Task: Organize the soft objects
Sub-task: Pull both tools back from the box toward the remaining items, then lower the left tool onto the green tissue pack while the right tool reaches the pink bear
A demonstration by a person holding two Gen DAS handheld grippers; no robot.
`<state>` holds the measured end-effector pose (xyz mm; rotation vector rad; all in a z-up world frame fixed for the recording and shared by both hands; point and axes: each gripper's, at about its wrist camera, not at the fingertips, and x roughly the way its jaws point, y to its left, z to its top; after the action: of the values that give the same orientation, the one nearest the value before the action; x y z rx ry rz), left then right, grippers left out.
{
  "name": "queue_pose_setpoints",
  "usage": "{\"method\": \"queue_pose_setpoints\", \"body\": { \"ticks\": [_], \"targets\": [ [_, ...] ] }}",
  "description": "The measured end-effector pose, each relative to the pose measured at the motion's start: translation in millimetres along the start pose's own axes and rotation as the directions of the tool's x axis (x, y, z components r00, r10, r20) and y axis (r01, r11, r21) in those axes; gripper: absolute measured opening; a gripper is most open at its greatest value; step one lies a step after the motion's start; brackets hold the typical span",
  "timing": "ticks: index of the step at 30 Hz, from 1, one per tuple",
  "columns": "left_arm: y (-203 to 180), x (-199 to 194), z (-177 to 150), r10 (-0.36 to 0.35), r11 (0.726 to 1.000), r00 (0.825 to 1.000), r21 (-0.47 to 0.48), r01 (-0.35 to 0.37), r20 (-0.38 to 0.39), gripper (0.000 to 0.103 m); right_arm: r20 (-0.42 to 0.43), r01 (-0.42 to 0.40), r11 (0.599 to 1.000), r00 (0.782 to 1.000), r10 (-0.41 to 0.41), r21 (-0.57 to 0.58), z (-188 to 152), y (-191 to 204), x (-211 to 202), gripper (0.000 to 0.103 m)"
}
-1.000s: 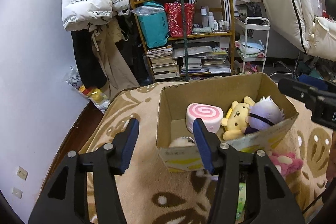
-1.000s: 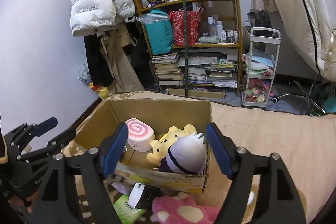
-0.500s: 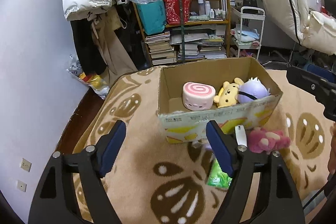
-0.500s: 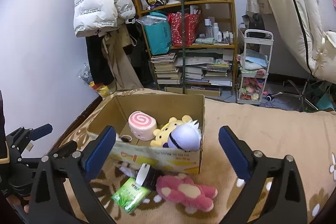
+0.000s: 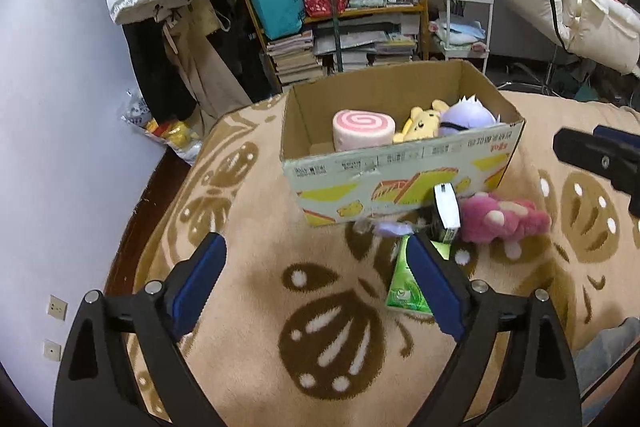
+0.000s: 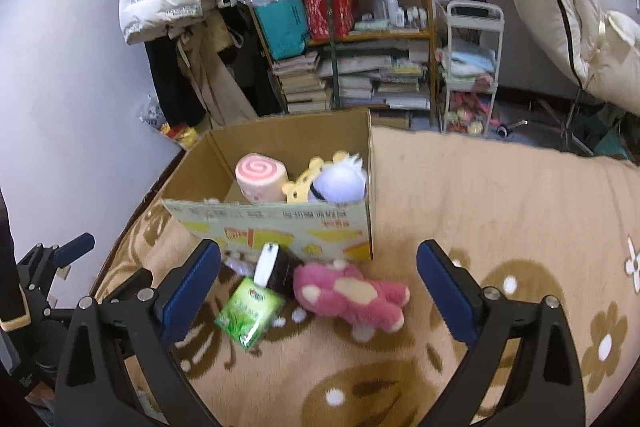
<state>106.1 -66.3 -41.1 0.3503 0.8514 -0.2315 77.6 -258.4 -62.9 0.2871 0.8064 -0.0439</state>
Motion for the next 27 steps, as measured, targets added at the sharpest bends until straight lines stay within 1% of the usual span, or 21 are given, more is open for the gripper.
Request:
{"method": "queue_pose_setpoints", "body": {
  "ticks": [3, 6, 9, 10, 13, 20, 23, 27],
  "targets": [
    [-0.5, 7.2, -3.1, -0.007, 1.0, 1.0, 0.005, 0.007, -0.021, 0.09, -0.033, 0.01, 1.0, 0.999, -0.01, 0.0, -2.8, -1.3, 8.7, 0.103],
    [-1.6, 16.7, -6.0, -0.014, 1.0, 0.999, 0.015, 0.015, -0.048, 0.09, -0.062, 0.0, 1.0, 0.998, 0.0, 0.008, -5.5, -5.2, 17.3, 0.103],
    [-2.3, 26.8, -7.2, -0.018, 1.0, 0.997, 0.01, 0.019, -0.069, 0.09, -0.099, 0.009, 1.0, 0.995, -0.006, 0.028, -7.4, -10.3, 27.5, 0.103],
    [-2.9, 29.8, -7.4, -0.024, 1.0, 0.997, 0.006, 0.025, -0.074, 0.09, -0.099, 0.009, 1.0, 0.995, -0.006, 0.028, -7.4, -10.3, 27.5, 0.103],
    [-5.7, 34.7, -7.1, -0.037, 0.999, 0.997, -0.003, 0.037, -0.073, 0.09, -0.131, 0.019, 0.999, 0.991, -0.013, 0.049, -10.1, -15.4, 33.6, 0.103],
    [-11.0, 41.2, -5.3, -0.054, 0.999, 0.997, -0.008, 0.054, -0.059, 0.09, -0.166, 0.04, 0.997, 0.986, -0.029, 0.061, -11.6, -19.8, 45.8, 0.103],
    [-11.9, 46.1, -4.7, -0.083, 0.996, 0.994, -0.024, 0.082, -0.068, 0.09, -0.173, 0.035, 0.998, 0.985, -0.025, 0.057, -10.8, -18.7, 48.6, 0.103],
    [-16.4, 54.2, -5.3, -0.098, 0.995, 0.992, -0.024, 0.096, -0.084, 0.09, -0.186, 0.041, 0.998, 0.982, -0.032, 0.041, -10.4, -15.0, 54.7, 0.103]
  ]
}}
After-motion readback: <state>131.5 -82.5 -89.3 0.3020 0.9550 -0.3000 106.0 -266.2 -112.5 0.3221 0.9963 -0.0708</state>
